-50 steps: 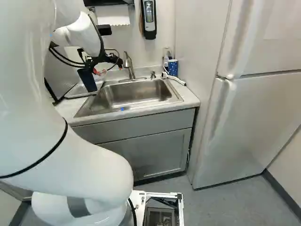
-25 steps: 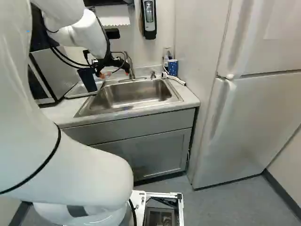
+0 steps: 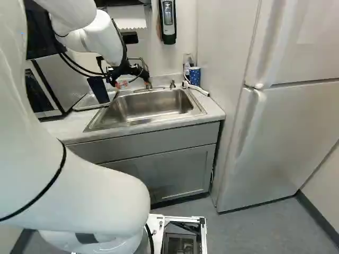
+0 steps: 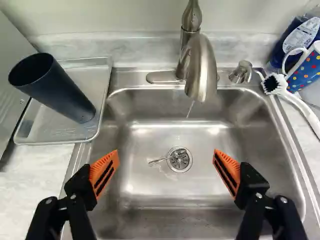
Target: Rinse the cup and place it in the tray
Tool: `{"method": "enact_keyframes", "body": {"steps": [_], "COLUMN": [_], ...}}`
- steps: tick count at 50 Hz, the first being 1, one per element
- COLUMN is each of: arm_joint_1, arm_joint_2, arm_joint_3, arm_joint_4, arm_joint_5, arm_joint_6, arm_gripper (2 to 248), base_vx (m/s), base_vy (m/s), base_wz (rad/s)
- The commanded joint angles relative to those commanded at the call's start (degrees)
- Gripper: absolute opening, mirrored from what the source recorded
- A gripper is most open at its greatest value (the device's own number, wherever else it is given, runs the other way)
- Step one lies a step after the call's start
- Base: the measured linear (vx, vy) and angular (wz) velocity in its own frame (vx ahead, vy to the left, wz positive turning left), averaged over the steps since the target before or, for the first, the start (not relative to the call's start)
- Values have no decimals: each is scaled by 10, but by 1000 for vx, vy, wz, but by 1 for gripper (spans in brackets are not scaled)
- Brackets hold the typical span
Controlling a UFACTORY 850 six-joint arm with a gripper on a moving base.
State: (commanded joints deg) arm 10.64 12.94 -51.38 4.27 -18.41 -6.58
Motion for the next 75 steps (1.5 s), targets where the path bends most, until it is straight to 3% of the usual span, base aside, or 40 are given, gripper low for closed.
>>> {"method": "enact_keyframes", "body": {"steps": [14,22,59,75], "arm_joint_1": [0,0,0,-2], "arm_joint_2": [0,0,-2,-27], "arm_joint_3": [0,0,-2,-24], "arm_joint_4": [0,2,66,96], "arm_joint_5": [3,26,242,339], "arm_joint_6": [0,0,0,0], "arm_gripper": [247,247,247,247], "base_vx": [0,0,0,0], "base_vy": [0,0,0,0], "base_wz": [0,0,0,0]}}
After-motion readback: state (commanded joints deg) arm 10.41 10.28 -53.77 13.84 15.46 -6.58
